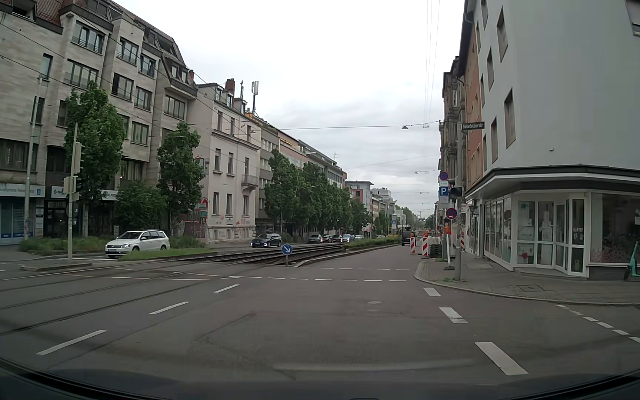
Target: Follow the waypoints while adhering to traffic rules and regulations
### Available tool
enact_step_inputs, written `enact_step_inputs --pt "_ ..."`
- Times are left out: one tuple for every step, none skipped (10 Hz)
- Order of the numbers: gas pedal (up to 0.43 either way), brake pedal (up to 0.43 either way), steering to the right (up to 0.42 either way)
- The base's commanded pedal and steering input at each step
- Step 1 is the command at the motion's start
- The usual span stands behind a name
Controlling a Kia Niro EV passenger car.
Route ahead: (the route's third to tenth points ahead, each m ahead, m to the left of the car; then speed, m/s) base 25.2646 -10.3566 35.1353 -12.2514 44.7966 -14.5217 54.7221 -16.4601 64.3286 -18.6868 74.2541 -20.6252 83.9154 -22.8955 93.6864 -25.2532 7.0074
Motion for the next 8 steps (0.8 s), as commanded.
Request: enact_step_inputs --pt "0.177 0.0 0.011" --pt "0.177 0.0 0.01" --pt "0.177 0.0 0.009" --pt "0.177 0.0 0.013" --pt "0.177 0.0 0.02" --pt "0.157 0.0 0.023" --pt "0.157 0.0 0.026" --pt "0.098 0.0 0.029"
